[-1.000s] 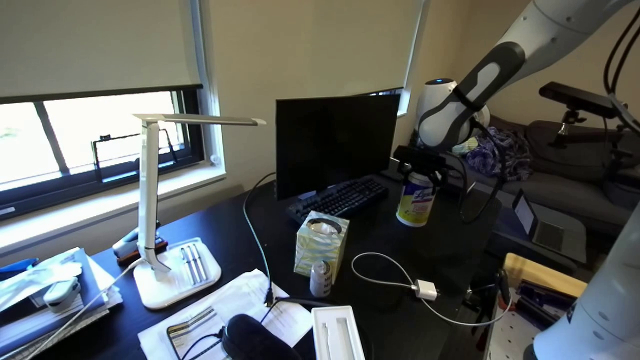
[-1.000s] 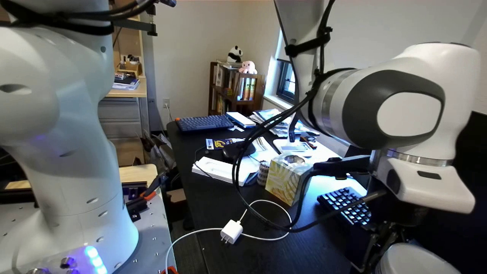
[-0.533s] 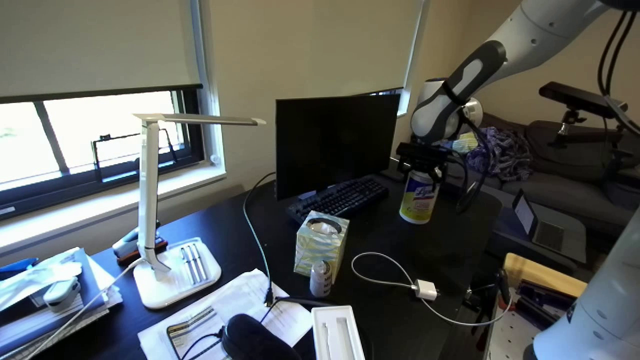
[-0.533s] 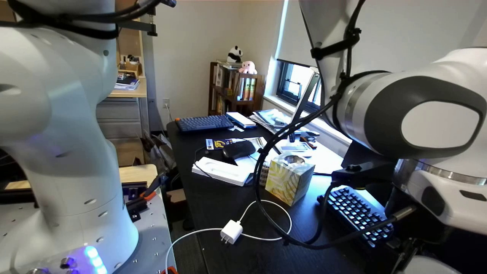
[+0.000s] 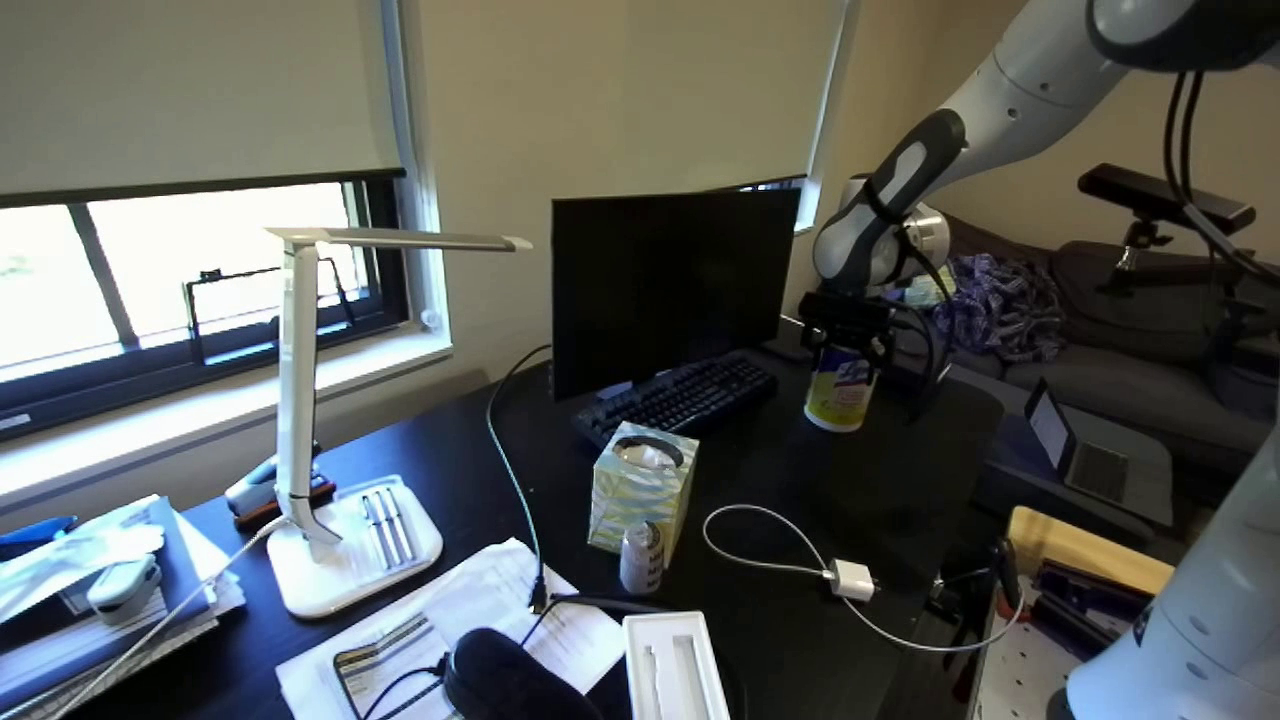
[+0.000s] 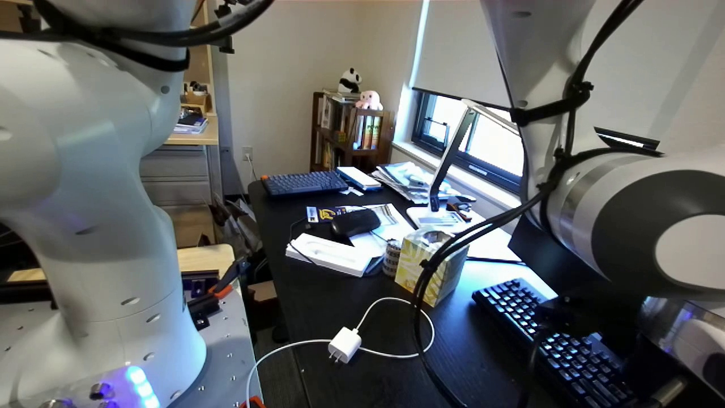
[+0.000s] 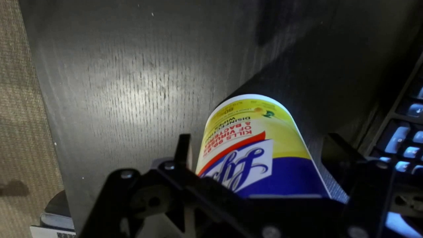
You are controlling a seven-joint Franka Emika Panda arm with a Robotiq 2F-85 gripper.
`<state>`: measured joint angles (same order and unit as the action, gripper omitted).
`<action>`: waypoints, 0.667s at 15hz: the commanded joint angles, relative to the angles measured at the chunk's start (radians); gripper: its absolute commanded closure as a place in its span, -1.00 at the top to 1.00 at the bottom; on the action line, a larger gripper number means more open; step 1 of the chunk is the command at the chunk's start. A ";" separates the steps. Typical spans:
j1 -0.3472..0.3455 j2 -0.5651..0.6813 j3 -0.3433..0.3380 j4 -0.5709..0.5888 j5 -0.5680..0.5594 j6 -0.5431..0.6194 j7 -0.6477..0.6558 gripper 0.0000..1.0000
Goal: Push the Lysol container to the right side of the desk
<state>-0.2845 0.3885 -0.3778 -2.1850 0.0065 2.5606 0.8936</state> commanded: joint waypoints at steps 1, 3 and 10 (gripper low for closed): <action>-0.030 0.035 -0.008 0.067 0.046 -0.038 -0.067 1.00; -0.039 0.037 -0.016 0.081 0.049 -0.038 -0.069 1.00; -0.061 0.046 -0.054 0.128 0.041 -0.056 -0.060 1.00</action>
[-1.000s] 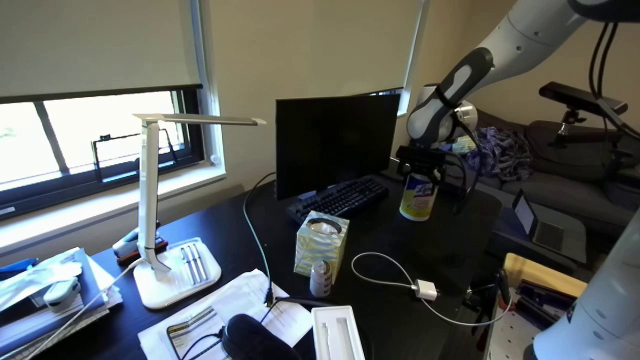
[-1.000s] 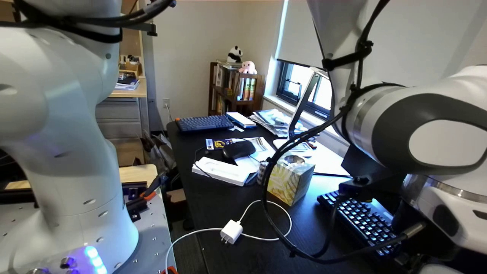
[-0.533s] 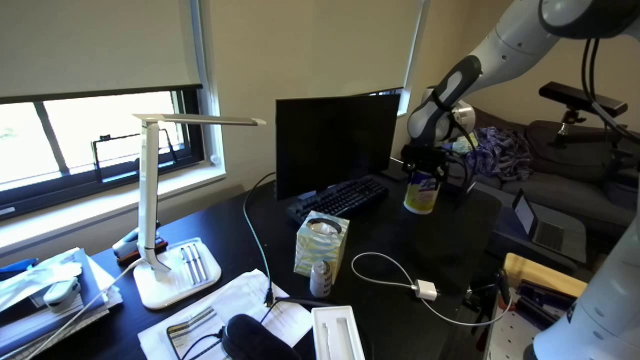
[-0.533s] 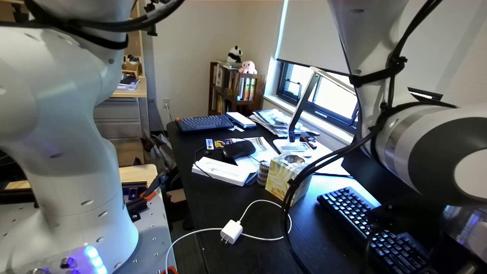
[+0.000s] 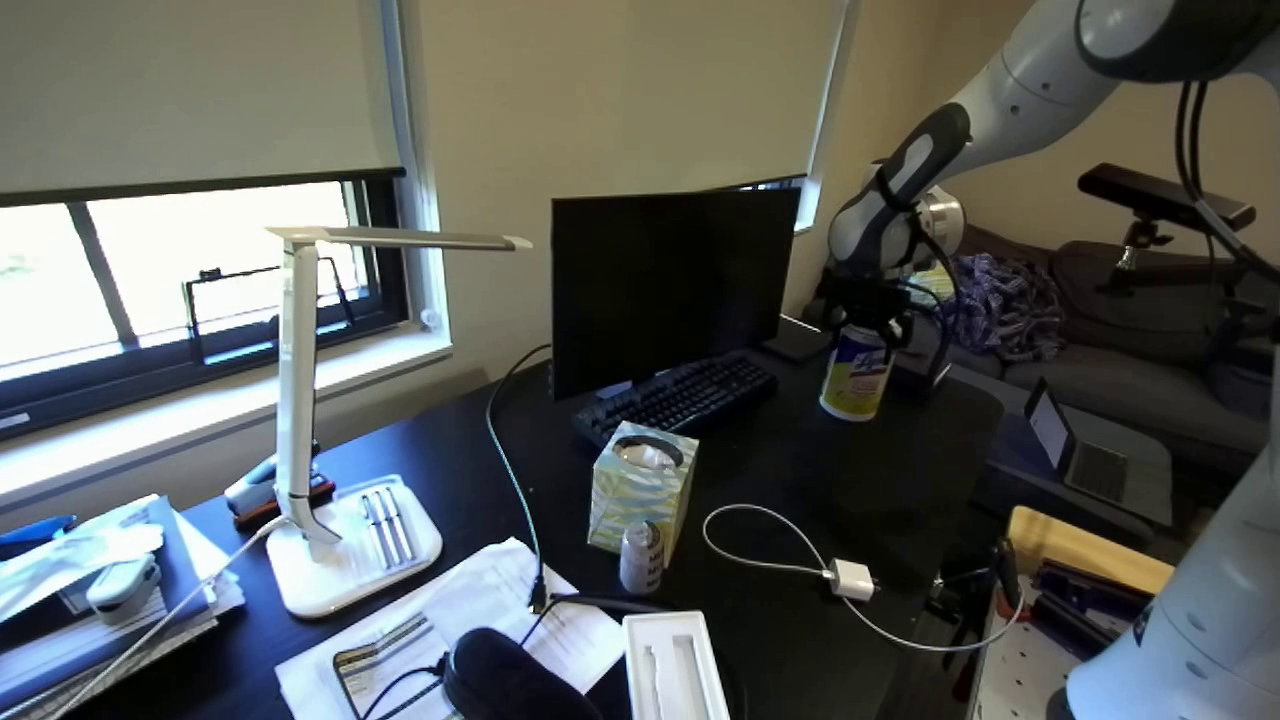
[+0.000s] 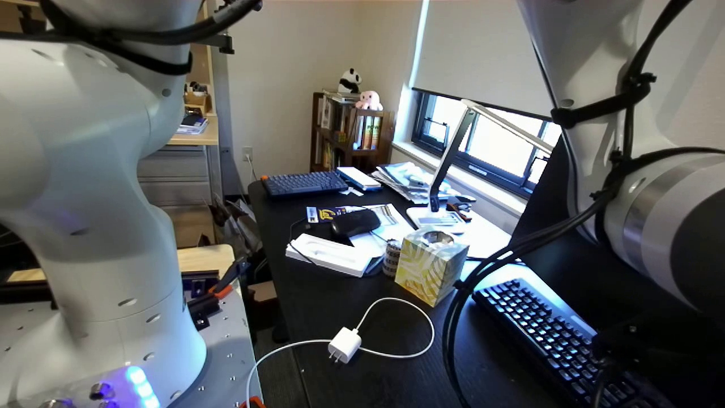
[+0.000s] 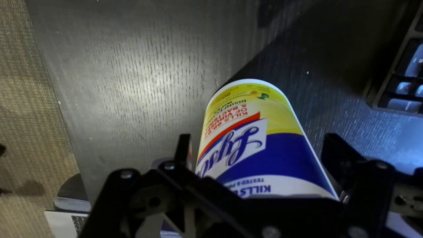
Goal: Push the Lysol container to the right side of the desk
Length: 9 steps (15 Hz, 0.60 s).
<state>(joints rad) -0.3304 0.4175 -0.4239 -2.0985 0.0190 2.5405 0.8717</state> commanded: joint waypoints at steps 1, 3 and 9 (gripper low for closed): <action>-0.020 0.021 -0.010 0.050 0.028 -0.039 -0.043 1.00; -0.027 0.031 -0.012 0.068 0.019 -0.037 -0.065 1.00; -0.052 0.126 -0.006 0.166 0.006 -0.026 -0.194 1.00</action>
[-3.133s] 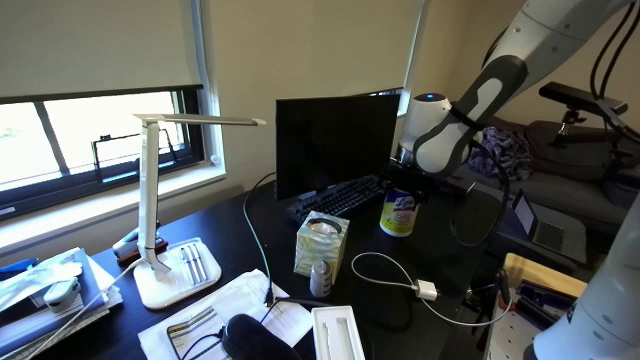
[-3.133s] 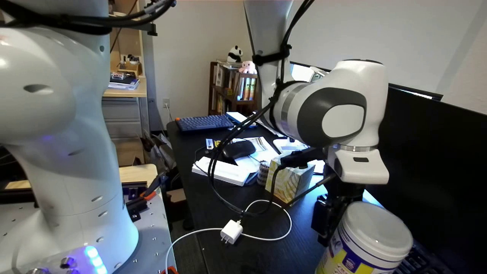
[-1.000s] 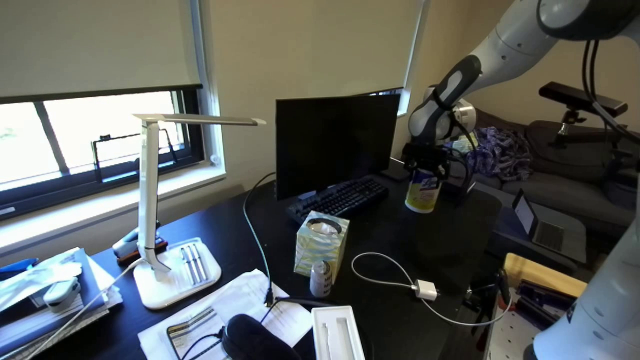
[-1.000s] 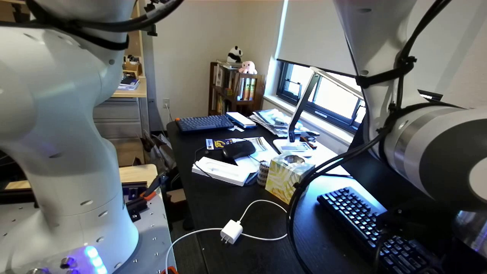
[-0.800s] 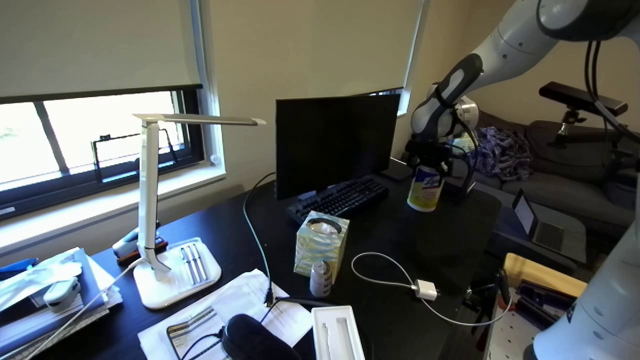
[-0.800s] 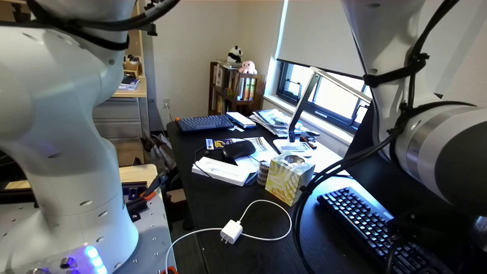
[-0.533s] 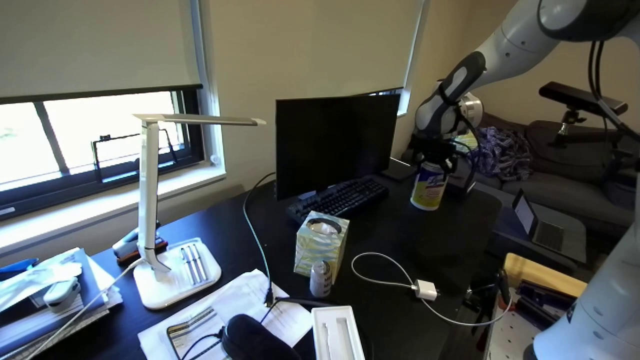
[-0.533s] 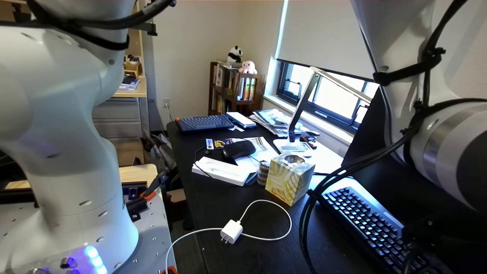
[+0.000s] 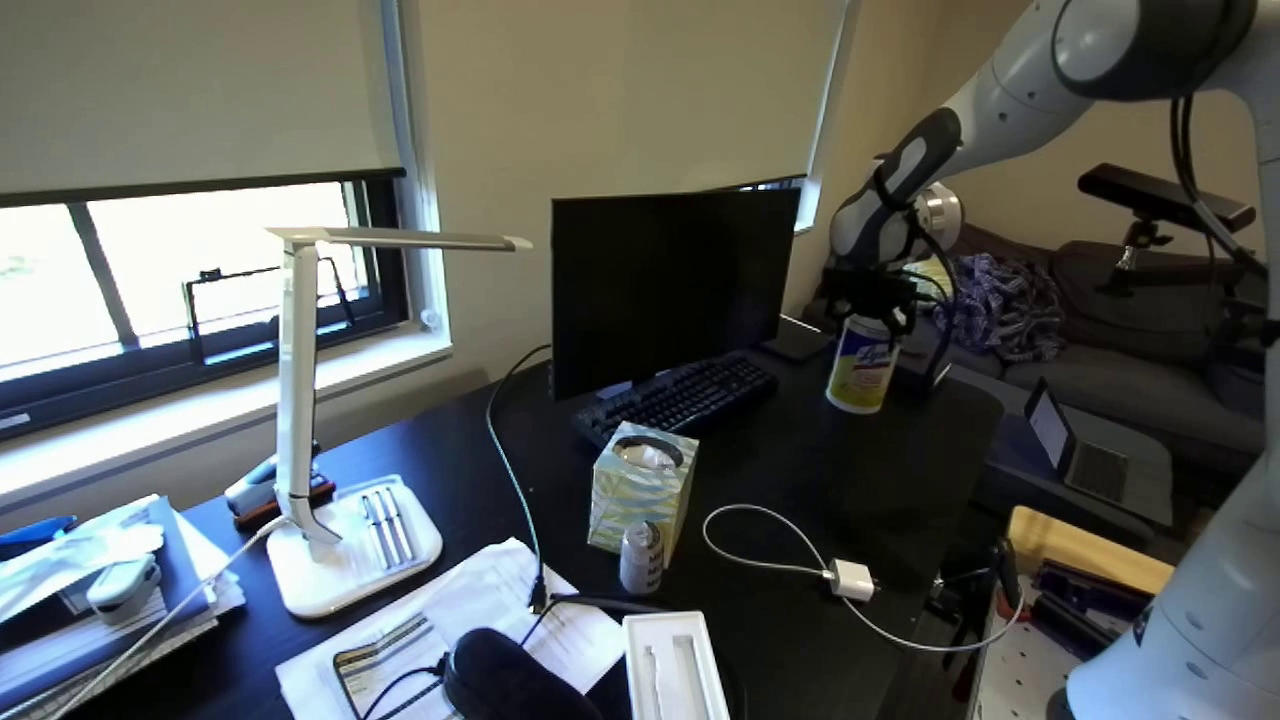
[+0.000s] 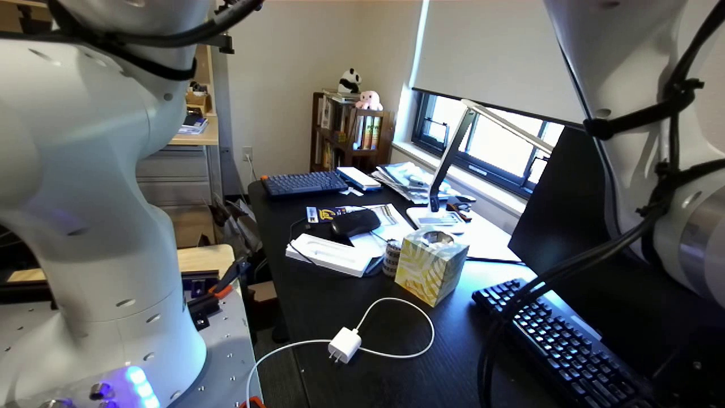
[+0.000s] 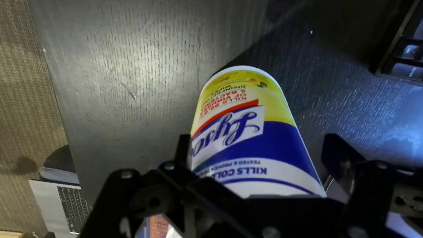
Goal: Push the Lysol container to the right side of the desk
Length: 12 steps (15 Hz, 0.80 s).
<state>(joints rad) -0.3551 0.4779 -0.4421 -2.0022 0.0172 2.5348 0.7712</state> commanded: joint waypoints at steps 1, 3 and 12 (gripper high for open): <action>-0.026 0.084 0.007 0.085 0.003 -0.016 -0.112 1.00; -0.044 0.111 0.019 0.111 0.016 -0.018 -0.181 1.00; -0.032 0.164 0.000 0.156 0.003 -0.003 -0.312 1.00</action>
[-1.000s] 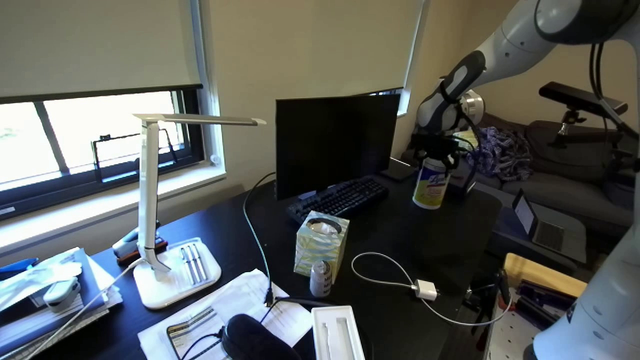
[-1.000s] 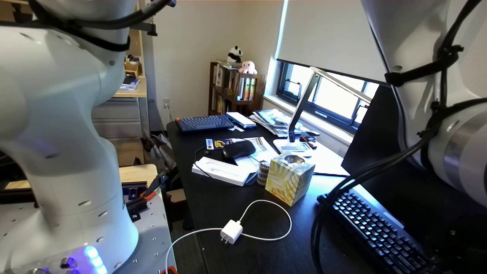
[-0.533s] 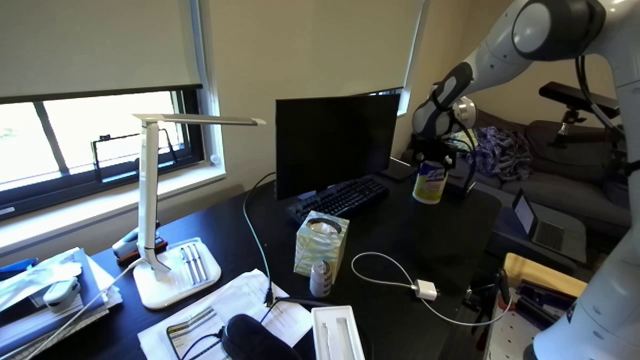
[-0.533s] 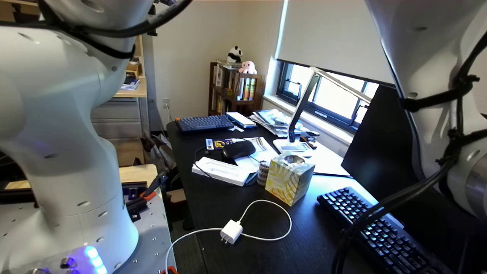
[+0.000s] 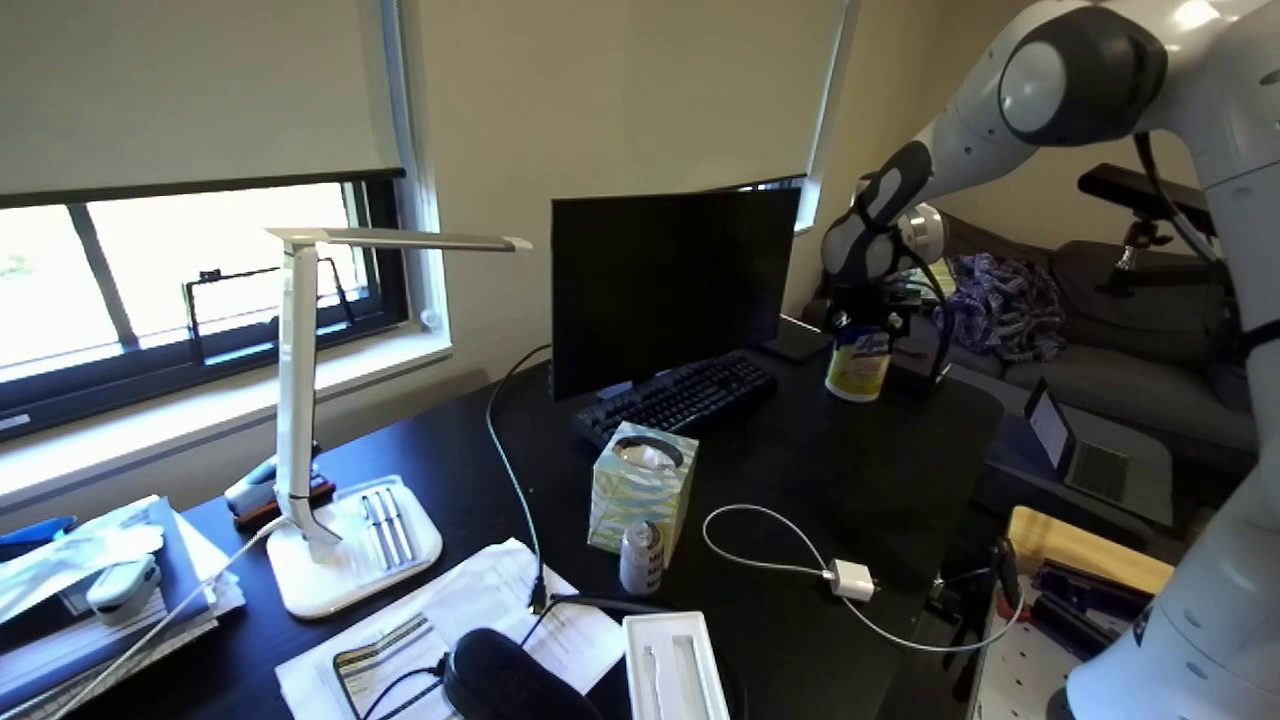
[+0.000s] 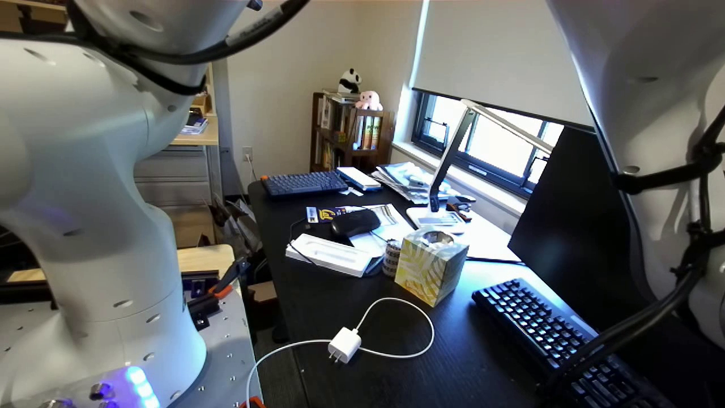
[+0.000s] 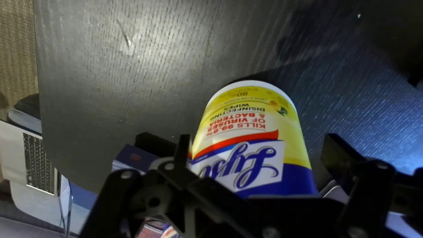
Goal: Push the Lysol container to the right side of the desk
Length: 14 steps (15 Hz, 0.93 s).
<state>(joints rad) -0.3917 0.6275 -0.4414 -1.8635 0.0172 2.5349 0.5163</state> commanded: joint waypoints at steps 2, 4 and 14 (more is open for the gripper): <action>0.036 0.005 -0.009 -0.010 -0.013 0.017 -0.053 1.00; 0.082 -0.029 -0.011 -0.070 -0.026 0.051 -0.034 1.00; 0.425 -0.217 -0.041 -0.474 -0.162 0.303 -0.054 1.00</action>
<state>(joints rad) -0.0637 0.5256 -0.4454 -2.1835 -0.0678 2.7880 0.4868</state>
